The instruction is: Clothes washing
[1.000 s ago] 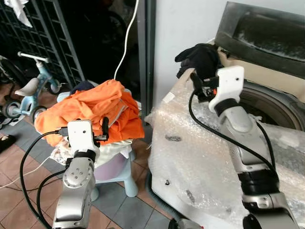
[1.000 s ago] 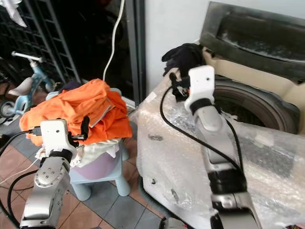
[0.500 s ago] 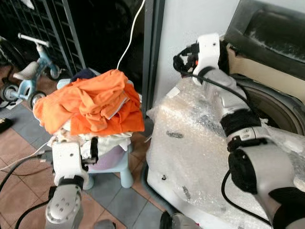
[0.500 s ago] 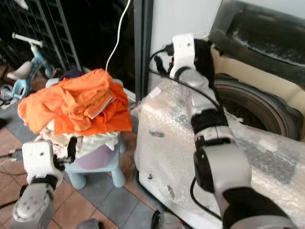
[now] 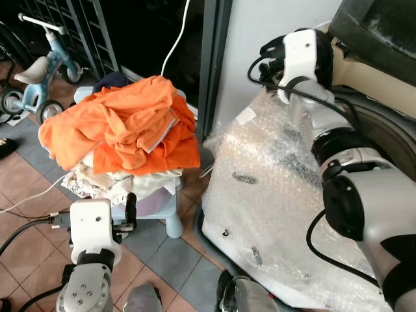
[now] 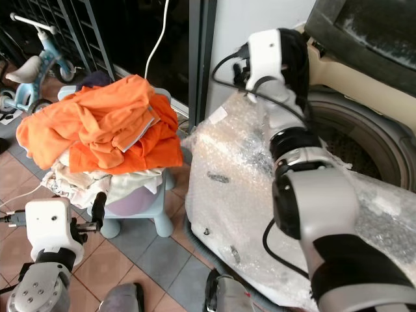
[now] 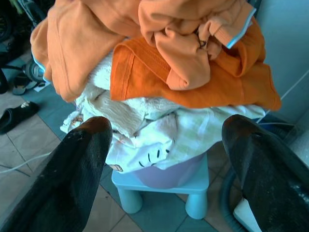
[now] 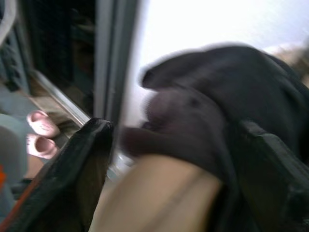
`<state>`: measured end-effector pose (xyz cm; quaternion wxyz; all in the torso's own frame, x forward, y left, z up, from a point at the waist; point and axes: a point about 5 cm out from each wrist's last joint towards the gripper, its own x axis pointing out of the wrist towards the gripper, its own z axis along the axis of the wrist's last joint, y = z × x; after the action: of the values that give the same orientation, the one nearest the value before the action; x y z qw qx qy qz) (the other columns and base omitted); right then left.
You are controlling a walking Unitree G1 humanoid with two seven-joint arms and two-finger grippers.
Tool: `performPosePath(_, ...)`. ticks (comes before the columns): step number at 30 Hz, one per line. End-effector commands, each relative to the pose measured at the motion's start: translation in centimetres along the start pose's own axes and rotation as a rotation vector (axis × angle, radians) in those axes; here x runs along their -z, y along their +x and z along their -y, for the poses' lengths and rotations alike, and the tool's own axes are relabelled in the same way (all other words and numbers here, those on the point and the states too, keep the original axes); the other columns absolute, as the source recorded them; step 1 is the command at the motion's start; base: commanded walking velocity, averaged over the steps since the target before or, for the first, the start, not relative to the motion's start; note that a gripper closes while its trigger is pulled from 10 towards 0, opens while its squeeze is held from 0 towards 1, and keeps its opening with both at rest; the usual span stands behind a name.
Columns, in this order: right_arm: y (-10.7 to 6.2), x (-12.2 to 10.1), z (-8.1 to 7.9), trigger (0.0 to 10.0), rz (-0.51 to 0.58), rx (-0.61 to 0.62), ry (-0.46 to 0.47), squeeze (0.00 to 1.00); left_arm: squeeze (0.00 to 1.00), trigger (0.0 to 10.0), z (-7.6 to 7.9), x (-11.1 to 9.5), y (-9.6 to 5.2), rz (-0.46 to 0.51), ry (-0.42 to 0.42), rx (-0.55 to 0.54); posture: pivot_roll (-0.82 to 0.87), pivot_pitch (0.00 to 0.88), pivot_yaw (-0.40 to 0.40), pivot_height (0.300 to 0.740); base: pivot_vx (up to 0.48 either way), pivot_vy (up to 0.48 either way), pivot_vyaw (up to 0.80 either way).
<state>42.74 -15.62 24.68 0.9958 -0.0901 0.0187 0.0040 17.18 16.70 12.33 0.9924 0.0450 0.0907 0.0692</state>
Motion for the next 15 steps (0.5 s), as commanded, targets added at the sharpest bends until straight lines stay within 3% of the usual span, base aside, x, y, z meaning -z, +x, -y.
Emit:
performPosePath(1,0.0,-0.1,1.0,3.9,-0.025,0.053,0.019,0.0,0.0,10.0,0.0,-0.2,-0.3,-0.006,0.003,-0.003,0.17,0.205,-0.08,0.74,0.0,0.0,0.0)
performPosePath(2,0.0,-0.2,1.3,3.1,-0.03,0.071,0.014,0.0,0.0,10.0,0.0,-0.1,-0.2,-0.006,0.002,-0.004,0.17,0.202,-0.081,0.74,0.0,0.0,0.0)
performPosePath(3,0.0,-0.2,1.4,3.1,-0.033,0.074,0.008,0.0,0.0,10.0,0.0,-0.1,-0.2,-0.006,0.001,-0.005,0.17,0.2,-0.082,0.74,0.0,0.0,0.0)
performPosePath(4,0.0,0.1,1.4,1.1,-0.047,0.074,0.001,0.0,0.0,10.0,0.1,-0.1,-0.1,-0.007,0.0,-0.006,0.17,0.197,-0.084,0.74,0.0,0.0,0.0)
performPosePath(6,0.0,0.6,1.5,0.0,-0.07,0.076,0.017,0.0,0.0,10.0,0.2,-0.1,-0.1,-0.008,-0.002,-0.006,0.17,0.192,-0.087,0.74,0.0,0.0,0.0)
performPosePath(15,-0.1,1.5,1.4,0.0,-0.107,0.068,0.081,0.0,0.0,10.0,0.2,0.0,0.3,-0.016,-0.013,-0.018,0.17,0.179,-0.094,0.74,0.0,0.0,0.0)
